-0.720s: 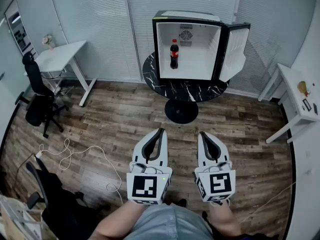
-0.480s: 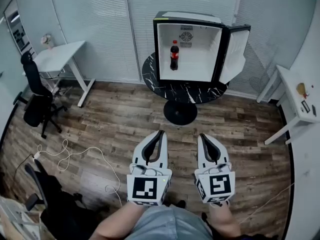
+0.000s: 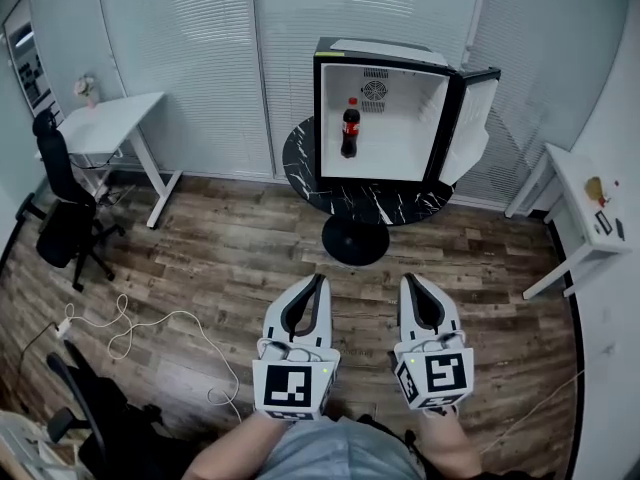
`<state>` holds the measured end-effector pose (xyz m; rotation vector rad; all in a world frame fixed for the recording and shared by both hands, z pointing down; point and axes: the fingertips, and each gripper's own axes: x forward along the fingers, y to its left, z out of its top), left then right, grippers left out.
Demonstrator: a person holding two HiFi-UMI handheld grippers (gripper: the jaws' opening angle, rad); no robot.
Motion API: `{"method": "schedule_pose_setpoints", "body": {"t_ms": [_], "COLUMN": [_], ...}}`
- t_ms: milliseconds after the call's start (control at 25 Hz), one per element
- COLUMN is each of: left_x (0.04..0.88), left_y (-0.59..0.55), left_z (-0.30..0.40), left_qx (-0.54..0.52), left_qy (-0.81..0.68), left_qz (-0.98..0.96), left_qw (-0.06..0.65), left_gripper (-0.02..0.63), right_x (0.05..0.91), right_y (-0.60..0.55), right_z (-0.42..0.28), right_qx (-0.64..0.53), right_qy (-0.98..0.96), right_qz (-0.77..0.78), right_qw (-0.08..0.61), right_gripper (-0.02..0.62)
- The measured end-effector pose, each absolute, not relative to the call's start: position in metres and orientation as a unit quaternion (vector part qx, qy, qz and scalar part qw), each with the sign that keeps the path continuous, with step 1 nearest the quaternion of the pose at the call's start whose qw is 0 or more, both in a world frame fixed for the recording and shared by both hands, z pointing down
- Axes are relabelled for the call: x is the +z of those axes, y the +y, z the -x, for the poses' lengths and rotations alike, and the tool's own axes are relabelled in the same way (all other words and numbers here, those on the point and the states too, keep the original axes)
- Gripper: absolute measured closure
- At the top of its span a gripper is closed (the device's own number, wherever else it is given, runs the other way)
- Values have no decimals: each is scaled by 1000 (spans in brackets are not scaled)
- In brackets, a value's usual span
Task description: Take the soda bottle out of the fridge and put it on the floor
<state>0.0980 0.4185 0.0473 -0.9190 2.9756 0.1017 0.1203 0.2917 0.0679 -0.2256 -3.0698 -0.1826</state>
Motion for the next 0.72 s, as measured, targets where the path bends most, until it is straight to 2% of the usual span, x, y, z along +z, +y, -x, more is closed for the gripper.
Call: {"method": "schedule_pose_setpoints", "body": {"t_ms": [440, 720], "left_x": [79, 96], "left_y": [431, 403], "left_z": [-43, 31], "left_qx": [13, 3], "left_qy": [952, 955], "left_qz": [306, 295], "left_qw": [-19, -32], "left_gripper": [583, 583], "right_x": [80, 110], "right_y": [287, 259], "right_z": [-67, 7], "right_qx": [-51, -33], "right_qy": [-997, -997], "right_qz": [44, 50], "right_qw": [39, 51], "right_gripper": [581, 581]}}
